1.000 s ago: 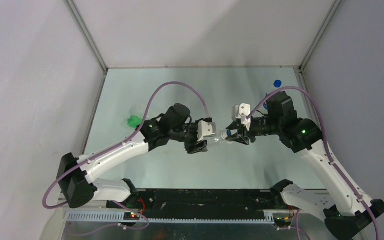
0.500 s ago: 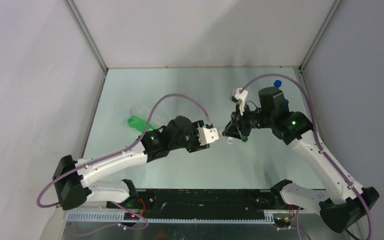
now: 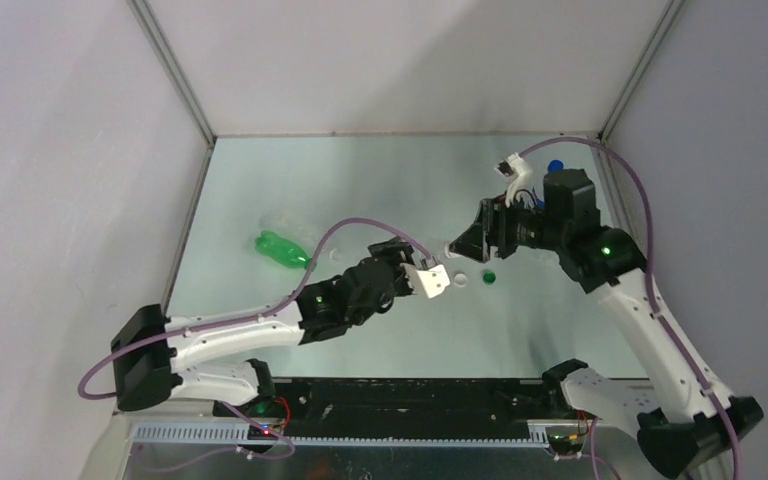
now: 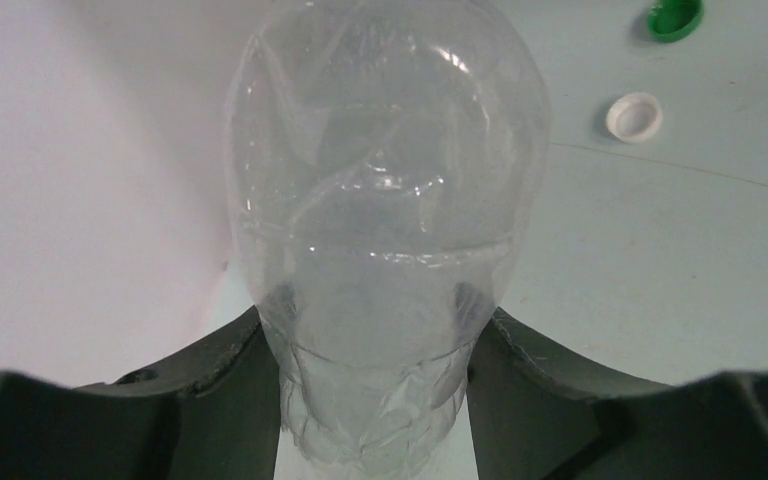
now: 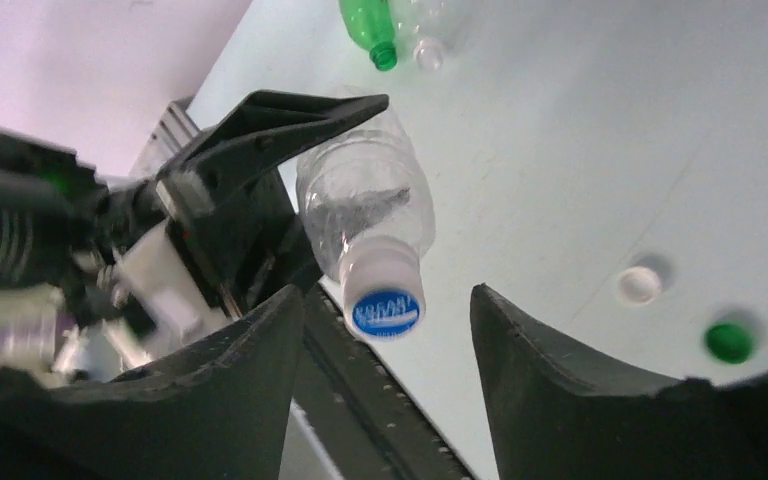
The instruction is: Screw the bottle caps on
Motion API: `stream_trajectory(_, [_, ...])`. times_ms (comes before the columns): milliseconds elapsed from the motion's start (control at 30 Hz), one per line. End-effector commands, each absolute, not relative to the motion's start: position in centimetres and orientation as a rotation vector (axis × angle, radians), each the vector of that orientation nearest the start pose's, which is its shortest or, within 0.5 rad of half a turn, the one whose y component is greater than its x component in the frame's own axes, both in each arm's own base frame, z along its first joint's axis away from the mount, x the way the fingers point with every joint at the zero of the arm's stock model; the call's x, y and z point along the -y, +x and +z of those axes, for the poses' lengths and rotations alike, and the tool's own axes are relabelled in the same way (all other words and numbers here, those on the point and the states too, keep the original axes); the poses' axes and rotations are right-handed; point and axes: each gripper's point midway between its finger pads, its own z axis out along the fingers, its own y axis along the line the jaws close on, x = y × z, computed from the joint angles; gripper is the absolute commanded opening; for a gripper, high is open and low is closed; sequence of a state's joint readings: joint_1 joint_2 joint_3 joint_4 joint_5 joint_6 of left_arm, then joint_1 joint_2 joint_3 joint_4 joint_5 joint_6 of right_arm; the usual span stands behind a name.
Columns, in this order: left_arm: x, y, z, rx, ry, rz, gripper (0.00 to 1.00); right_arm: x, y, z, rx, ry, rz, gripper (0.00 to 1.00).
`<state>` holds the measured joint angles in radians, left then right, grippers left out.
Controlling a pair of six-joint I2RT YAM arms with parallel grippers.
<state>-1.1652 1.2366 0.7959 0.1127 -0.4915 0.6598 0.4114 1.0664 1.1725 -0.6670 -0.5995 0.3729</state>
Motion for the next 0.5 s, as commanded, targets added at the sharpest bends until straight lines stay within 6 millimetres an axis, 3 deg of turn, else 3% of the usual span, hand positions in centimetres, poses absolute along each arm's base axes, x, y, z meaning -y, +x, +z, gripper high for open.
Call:
stream_trajectory(0, [31.0,22.6,22.5,-1.400,1.302,-0.169,0.37,-20.0,21.5,31.8,-1.868,-0.738,0.868,0.66])
stream_trajectory(33, [30.4,22.7,22.0,-1.435,1.328,-0.196,0.37,-19.6,21.2,32.2,-1.792,-0.839,0.806,0.68])
stream_trajectory(133, [31.1,20.3,22.0,-1.442,1.420,-0.437,0.37,-19.3,19.4,32.2,-1.645,-1.076,0.716,0.70])
stream_trajectory(267, [31.2,18.7,22.2,-1.476,1.490,-0.603,0.37,-19.9,16.3,31.9,-1.438,-1.327,0.710,0.69])
stream_trajectory(367, [31.8,18.0,22.7,-1.460,1.530,-0.669,0.37,-20.4,15.1,31.7,-1.325,-1.421,0.711,0.68])
stream_trajectory(467, [32.3,17.6,22.0,-1.482,1.570,-0.705,0.37,-20.6,15.3,31.4,-1.290,-1.459,0.687,0.67])
